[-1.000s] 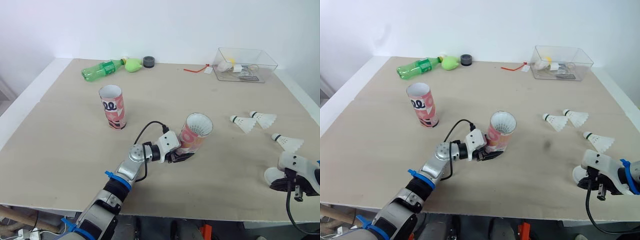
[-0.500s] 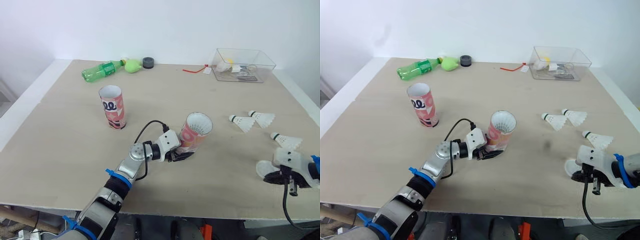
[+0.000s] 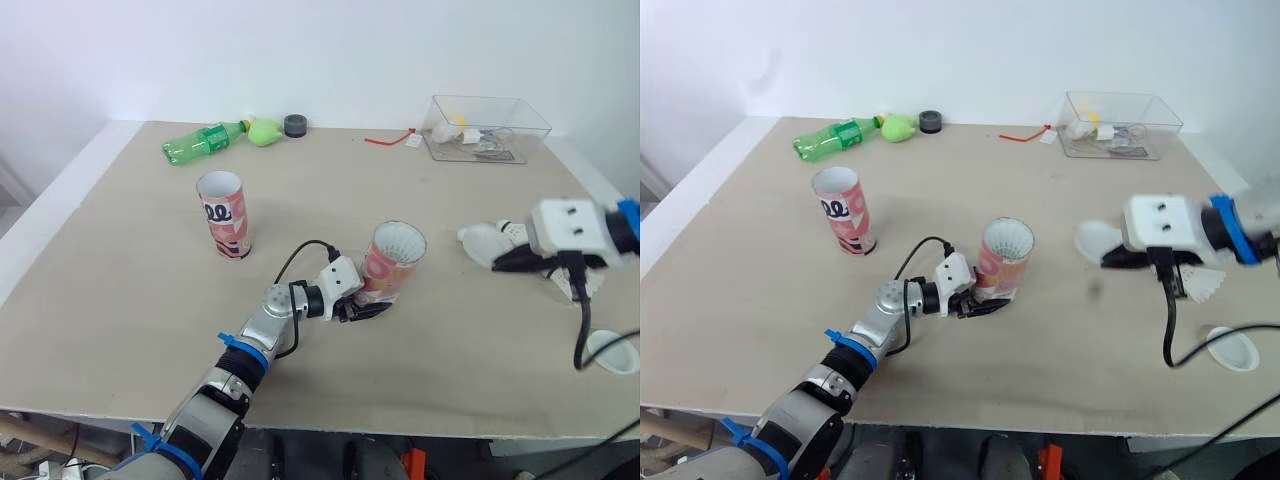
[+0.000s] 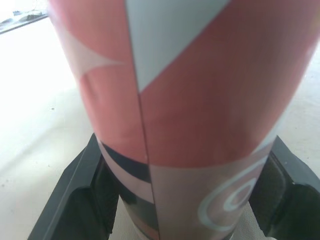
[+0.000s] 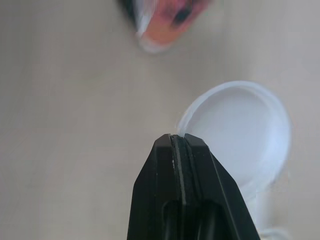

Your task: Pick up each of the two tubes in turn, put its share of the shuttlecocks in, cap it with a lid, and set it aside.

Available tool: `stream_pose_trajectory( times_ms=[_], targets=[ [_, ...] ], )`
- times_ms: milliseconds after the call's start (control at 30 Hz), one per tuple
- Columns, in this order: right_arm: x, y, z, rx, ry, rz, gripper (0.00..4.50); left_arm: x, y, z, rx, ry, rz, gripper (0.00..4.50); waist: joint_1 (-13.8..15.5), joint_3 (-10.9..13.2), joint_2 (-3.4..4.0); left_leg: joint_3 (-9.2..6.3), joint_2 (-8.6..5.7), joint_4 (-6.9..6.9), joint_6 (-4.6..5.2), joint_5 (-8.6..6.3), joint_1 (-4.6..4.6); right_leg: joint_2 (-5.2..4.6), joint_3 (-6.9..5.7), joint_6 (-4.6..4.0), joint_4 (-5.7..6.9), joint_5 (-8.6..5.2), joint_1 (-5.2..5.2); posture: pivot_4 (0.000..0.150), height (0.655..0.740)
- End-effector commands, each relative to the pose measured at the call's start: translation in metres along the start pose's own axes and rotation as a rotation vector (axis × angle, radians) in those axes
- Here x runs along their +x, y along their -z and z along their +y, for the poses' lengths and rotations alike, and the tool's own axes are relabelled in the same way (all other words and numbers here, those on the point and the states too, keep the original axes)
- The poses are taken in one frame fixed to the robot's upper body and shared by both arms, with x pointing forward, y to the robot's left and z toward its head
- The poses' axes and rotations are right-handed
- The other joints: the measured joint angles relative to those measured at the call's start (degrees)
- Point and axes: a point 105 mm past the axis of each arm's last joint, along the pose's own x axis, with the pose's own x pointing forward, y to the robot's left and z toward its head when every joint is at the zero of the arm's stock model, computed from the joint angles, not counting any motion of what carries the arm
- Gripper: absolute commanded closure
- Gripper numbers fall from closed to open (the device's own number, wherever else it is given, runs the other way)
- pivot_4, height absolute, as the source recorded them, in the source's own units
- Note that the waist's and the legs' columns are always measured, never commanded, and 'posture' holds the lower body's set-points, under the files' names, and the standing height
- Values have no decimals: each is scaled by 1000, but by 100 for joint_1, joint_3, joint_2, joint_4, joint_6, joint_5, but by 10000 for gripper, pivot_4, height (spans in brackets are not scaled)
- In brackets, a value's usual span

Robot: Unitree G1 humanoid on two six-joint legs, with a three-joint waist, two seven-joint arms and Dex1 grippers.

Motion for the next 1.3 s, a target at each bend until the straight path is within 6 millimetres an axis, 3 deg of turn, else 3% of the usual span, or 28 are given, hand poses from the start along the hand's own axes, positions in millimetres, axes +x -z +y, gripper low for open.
stream_pose_trajectory(
  times_ms=[33,200,433,867,1300],
  targets=[
    [-3,-19,-17,-124,-28,-6,44527,-2,25,-17,-93,97,86,15054,1,1,-2,-1,0,-4,0,0,-1,0,-2,-4,0,-2,0,1500,7400],
    [2,-47,-44,-302,-38,-46,44527,-3,24,-12,-77,105,98,15054,13,1,0,4,-1,-11,-10,-19,-10,-2,-1,-14,1,-11,5,1500,7400],
    [0,-77,-52,-454,-75,-92,44527,-5,27,-7,-85,99,121,15054,23,4,-1,1,-4,-8,-4,-31,-12,-15,-12,-7,-1,-7,3,1500,7400],
    [15,-82,-26,-526,-239,-114,44527,-11,30,-2,-96,59,113,15054,-18,4,0,-5,2,-7,-14,-28,-1,-12,-13,-25,1,-13,-2,1500,7400],
    [27,-89,-25,-538,-294,-154,44527,-9,31,-5,-90,63,117,15054,-24,3,0,-3,2,-7,-14,-28,-2,-14,-12,-25,1,-12,-4,1500,7400]
  ],
)
